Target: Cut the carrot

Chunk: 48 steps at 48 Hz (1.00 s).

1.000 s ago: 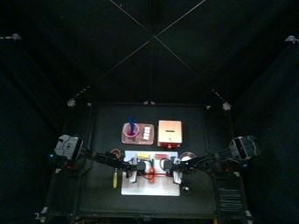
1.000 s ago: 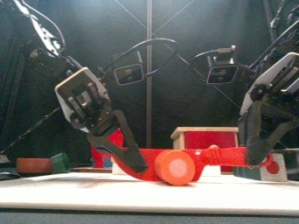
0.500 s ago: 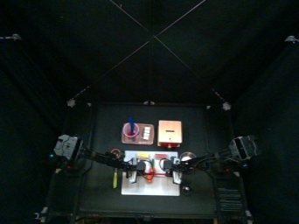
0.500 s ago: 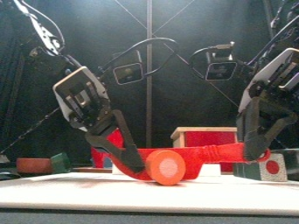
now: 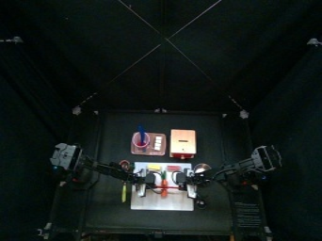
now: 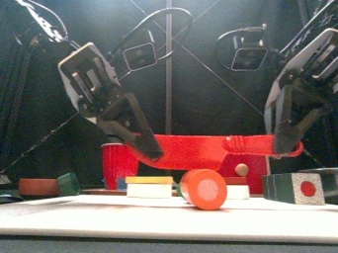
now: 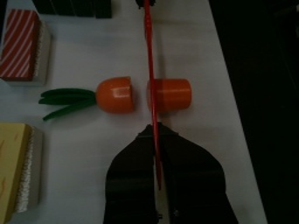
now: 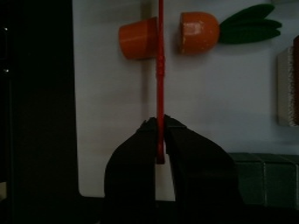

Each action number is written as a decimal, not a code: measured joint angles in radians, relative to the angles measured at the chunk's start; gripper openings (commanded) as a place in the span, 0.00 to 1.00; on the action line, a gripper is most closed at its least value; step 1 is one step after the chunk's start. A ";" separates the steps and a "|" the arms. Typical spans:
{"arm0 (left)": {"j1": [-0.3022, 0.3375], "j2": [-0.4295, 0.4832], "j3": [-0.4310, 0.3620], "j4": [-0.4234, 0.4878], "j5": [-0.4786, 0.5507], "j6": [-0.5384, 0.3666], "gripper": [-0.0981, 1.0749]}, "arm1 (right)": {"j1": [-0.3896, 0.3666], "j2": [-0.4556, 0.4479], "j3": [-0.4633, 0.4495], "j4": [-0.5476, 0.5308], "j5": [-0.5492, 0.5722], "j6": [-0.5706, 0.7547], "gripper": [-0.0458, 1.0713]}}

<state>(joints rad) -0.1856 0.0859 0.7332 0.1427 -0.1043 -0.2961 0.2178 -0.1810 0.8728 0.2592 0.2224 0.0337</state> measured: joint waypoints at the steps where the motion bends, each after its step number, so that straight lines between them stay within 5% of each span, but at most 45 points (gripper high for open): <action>1: 0.000 -0.006 0.002 0.005 0.002 -0.002 0.35 | 0.000 -0.006 -0.002 -0.002 0.005 0.000 0.37; 14: 0.009 -0.060 -0.025 0.069 0.008 -0.002 0.43 | -0.008 -0.114 -0.008 -0.006 0.091 0.000 0.37; 33: 0.025 -0.066 -0.044 0.060 0.015 -0.002 0.86 | -0.011 -0.314 0.020 0.071 0.252 0.005 0.37; 48: 0.028 -0.063 -0.058 0.060 0.015 0.000 0.87 | -0.034 -0.459 0.114 0.221 0.460 0.103 0.37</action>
<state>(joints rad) -0.1580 0.0230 0.6750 0.2025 -0.0890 -0.2961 0.1841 -0.6397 0.9863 0.4801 0.6826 0.1365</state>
